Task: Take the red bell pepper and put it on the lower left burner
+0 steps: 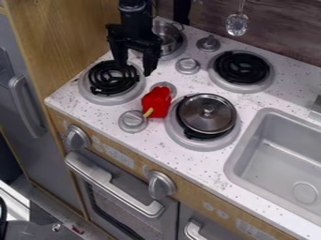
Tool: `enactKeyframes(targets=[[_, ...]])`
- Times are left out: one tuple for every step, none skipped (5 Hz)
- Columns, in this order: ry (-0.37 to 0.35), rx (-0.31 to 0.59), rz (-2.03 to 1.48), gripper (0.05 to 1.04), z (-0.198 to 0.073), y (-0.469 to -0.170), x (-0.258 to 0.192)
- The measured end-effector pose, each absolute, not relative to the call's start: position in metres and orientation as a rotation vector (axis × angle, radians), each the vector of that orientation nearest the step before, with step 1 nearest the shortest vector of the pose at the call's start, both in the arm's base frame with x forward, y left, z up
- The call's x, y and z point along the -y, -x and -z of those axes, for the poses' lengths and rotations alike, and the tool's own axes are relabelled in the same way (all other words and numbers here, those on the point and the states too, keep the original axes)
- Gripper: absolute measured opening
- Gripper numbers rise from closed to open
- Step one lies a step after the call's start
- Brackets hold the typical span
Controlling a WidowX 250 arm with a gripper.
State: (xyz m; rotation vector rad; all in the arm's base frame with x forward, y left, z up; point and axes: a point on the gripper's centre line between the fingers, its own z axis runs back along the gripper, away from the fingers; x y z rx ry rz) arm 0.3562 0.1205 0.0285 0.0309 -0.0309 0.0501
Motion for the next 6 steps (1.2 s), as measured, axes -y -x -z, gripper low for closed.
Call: enactKeyframes(targets=[[-0.015, -0.012, -0.054, 0.999, -0.013, -0.351, -0.118], [-0.001, -0.037, -0.068, 0.999, -0.004, -0.35, -0.111], [0.009, -0.059, -0.066, 0.999, 0.005, -0.35, -0.1], [0.025, -0.086, -0.066, 0.999, 0.017, -0.351, -0.091], [0.05, -0.118, -0.092, 0.999, 0.03, -0.357, -0.086], [0.065, -0.145, -0.111, 0.999, 0.041, -0.358, -0.084]])
